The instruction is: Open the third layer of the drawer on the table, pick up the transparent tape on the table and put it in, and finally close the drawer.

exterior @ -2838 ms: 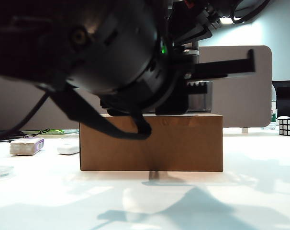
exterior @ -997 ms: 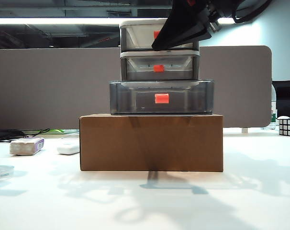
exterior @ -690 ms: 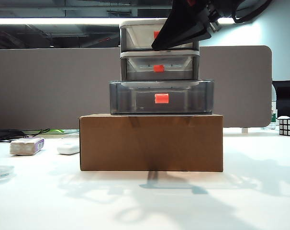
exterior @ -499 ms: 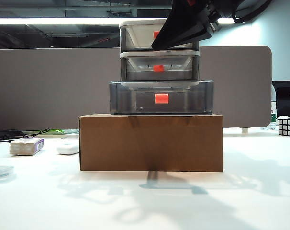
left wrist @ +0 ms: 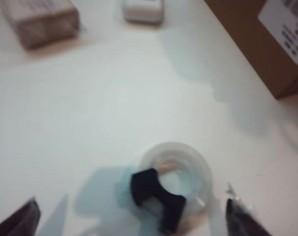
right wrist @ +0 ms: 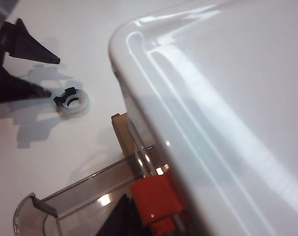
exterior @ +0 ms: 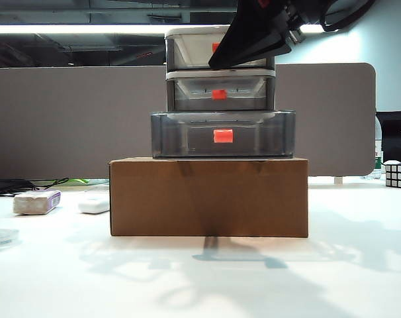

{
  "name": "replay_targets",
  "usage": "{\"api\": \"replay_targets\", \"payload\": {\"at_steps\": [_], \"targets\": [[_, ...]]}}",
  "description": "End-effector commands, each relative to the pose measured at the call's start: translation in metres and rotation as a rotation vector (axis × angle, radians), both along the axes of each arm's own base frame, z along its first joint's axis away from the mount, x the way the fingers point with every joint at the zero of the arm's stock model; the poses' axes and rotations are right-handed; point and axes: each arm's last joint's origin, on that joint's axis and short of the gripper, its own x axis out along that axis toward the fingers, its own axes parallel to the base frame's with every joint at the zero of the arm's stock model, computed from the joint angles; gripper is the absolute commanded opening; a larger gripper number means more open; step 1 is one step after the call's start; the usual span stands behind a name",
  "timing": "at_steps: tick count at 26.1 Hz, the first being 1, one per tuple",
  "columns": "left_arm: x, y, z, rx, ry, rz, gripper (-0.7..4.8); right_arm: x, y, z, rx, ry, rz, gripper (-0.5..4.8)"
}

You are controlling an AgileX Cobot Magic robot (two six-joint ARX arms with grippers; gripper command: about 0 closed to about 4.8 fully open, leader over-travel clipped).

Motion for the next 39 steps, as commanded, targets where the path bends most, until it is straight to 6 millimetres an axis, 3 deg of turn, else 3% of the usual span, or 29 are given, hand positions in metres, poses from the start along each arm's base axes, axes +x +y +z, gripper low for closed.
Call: {"api": "replay_targets", "payload": {"at_steps": [1,14,20,28,31,39], "targets": [[0.006,-0.001,-0.003,-0.033,0.035,-0.051,4.68,0.0,0.0,0.003,0.011,-0.011,-0.002,-0.05],[0.017,0.002,-0.02,0.024,0.063,-0.113,4.79,0.001,-0.001,0.004,0.015,-0.019,-0.008,-0.05],[0.023,-0.009,-0.028,0.061,0.061,-0.197,4.79,0.002,-0.001,0.005,0.024,-0.034,-0.008,-0.05],[0.024,-0.014,-0.044,0.125,0.149,-0.183,4.79,0.003,-0.002,0.005,0.022,-0.034,-0.016,-0.05],[0.023,-0.013,-0.046,0.13,0.174,-0.176,4.22,0.003,-0.002,0.005,0.021,-0.033,-0.016,-0.05],[0.024,-0.016,-0.048,0.135,0.169,-0.204,4.2,0.003,-0.002,0.005,0.021,-0.033,-0.017,-0.05]]}}
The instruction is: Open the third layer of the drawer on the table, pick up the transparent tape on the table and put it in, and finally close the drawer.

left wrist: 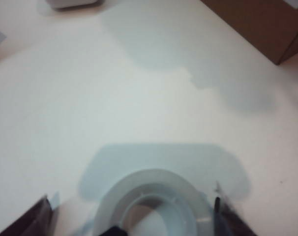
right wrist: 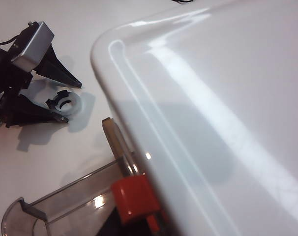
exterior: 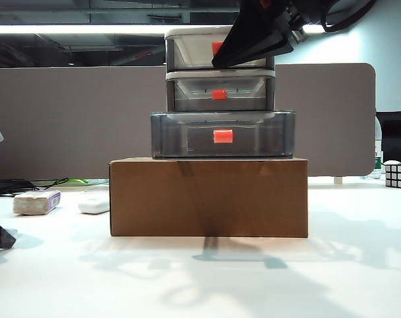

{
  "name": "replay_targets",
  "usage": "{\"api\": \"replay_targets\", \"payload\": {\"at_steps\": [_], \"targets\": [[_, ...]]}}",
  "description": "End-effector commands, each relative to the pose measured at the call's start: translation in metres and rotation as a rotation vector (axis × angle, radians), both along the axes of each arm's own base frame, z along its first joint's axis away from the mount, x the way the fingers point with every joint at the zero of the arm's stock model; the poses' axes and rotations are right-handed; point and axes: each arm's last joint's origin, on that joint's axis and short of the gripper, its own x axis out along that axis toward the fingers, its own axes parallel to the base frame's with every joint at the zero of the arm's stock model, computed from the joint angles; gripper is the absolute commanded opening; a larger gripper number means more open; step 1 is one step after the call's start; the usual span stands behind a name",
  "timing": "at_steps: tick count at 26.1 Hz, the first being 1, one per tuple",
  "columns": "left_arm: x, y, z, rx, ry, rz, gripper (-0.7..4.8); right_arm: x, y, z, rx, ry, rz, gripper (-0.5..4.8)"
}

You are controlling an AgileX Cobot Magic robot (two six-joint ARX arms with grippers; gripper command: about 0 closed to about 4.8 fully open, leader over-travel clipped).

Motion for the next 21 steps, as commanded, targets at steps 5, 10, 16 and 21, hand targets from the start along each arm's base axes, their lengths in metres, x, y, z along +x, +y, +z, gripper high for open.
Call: {"api": "replay_targets", "payload": {"at_steps": [5,10,16,21], "targets": [[-0.012,-0.002,-0.014,0.006,0.154,0.019,3.66,0.0,0.0,0.004,0.014,-0.018,0.0,-0.05],[-0.012,-0.008,-0.014,0.016,0.144,-0.032,3.66,0.0,0.0,0.003,0.014,-0.016,0.0,-0.05],[-0.012,-0.013,-0.014,0.036,0.145,-0.053,3.66,0.0,0.0,0.003,0.011,-0.012,0.0,-0.05],[-0.013,-0.012,-0.015,0.059,0.159,-0.027,3.65,0.0,0.0,0.002,0.007,-0.004,0.0,-0.05]]}}
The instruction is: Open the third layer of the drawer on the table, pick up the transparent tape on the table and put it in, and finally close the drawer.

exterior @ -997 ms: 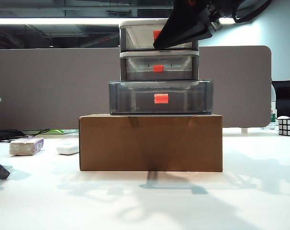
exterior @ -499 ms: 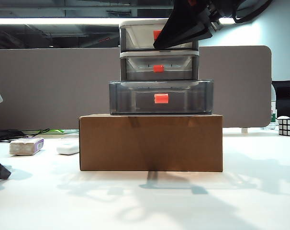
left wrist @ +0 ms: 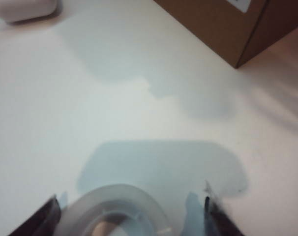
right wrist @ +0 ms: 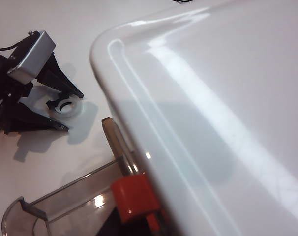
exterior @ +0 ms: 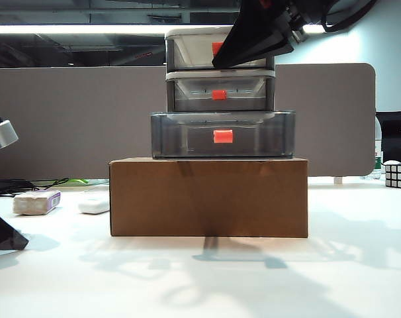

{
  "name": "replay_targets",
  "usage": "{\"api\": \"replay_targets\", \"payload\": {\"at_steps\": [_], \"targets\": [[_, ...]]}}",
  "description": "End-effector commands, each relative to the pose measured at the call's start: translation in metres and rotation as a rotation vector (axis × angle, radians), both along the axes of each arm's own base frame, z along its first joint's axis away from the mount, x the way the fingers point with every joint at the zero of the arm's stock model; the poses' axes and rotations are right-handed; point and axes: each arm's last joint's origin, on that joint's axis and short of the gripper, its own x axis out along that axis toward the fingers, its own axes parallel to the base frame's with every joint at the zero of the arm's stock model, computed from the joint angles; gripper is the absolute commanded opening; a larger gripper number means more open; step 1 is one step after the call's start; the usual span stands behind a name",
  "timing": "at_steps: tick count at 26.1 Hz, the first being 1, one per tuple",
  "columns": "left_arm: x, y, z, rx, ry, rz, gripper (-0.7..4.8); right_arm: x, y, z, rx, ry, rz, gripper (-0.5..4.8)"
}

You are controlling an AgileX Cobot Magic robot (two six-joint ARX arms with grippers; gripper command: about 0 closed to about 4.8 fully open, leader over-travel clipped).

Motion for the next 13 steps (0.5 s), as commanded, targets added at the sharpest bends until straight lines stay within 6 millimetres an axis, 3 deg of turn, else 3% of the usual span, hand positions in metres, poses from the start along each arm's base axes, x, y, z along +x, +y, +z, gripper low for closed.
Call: {"api": "replay_targets", "payload": {"at_steps": [1,3,8,13], "targets": [[-0.012,0.002,-0.015,0.051,0.16,0.048,3.6,0.0,0.0,0.003,0.009,-0.007,0.001,-0.05],[-0.012,0.002,-0.015,0.051,0.16,0.048,3.23,0.0,0.0,0.002,0.008,-0.006,0.0,-0.05],[-0.012,0.002,-0.015,0.052,0.161,0.049,1.15,0.0,0.0,0.003,0.009,-0.007,0.0,-0.05],[-0.002,0.002,-0.005,0.047,0.116,0.045,1.15,0.0,0.0,0.003,0.009,-0.007,0.001,-0.05]]}}
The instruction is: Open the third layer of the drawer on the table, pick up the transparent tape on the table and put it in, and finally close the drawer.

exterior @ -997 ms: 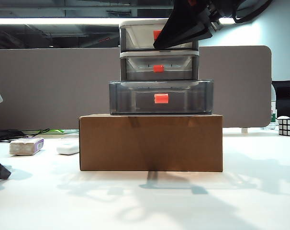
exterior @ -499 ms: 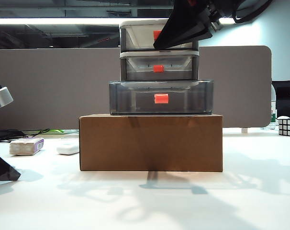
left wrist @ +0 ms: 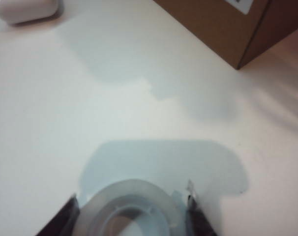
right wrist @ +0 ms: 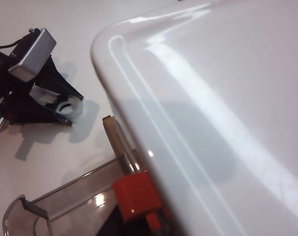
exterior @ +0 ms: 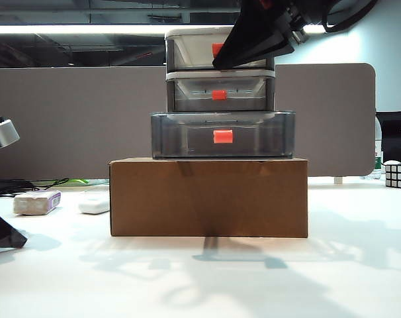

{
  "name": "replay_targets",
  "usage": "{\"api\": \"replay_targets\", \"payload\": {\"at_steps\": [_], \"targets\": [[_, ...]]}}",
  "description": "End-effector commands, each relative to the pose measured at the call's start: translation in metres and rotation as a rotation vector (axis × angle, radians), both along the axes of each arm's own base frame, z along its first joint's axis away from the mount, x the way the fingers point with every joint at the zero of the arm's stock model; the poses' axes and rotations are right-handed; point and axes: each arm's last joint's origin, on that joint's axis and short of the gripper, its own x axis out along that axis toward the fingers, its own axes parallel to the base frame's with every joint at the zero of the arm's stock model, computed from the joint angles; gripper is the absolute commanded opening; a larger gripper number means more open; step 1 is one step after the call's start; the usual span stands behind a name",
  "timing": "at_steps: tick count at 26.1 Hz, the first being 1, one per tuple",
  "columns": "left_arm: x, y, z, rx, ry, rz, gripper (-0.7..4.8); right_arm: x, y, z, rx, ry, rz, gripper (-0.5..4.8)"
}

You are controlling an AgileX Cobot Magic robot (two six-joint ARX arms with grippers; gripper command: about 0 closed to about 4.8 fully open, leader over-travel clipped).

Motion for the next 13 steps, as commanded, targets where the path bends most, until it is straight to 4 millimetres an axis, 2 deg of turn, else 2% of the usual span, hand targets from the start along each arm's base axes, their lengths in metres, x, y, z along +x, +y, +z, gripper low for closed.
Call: {"api": "replay_targets", "payload": {"at_steps": [1,4,5,6,7,9,11,13], "targets": [[0.004,0.0,0.005,0.023,0.086,0.023,1.14,0.0,0.0,0.003,0.011,-0.011,0.0,-0.05],[0.015,-0.007,0.041,0.019,-0.021,-0.012,1.1,-0.001,-0.001,0.003,0.008,-0.006,-0.001,-0.05],[0.015,-0.013,0.064,0.028,-0.083,-0.032,1.1,-0.002,-0.001,0.004,0.008,-0.005,0.0,-0.05],[0.013,-0.018,0.076,0.032,-0.115,-0.047,1.11,-0.002,-0.001,0.005,0.012,-0.005,-0.002,-0.05],[0.007,-0.025,0.098,0.025,-0.185,-0.084,1.11,-0.003,-0.002,0.007,0.021,-0.004,-0.008,-0.05],[-0.008,-0.037,0.124,-0.005,-0.277,-0.15,1.11,-0.005,-0.006,0.011,0.028,-0.018,-0.018,-0.05],[-0.029,-0.052,0.145,-0.09,-0.308,-0.205,1.11,-0.008,-0.008,0.016,0.037,-0.034,-0.019,-0.05],[-0.047,-0.072,0.155,-0.171,-0.316,-0.306,1.11,-0.01,-0.013,0.022,0.05,-0.054,-0.034,-0.05]]}}
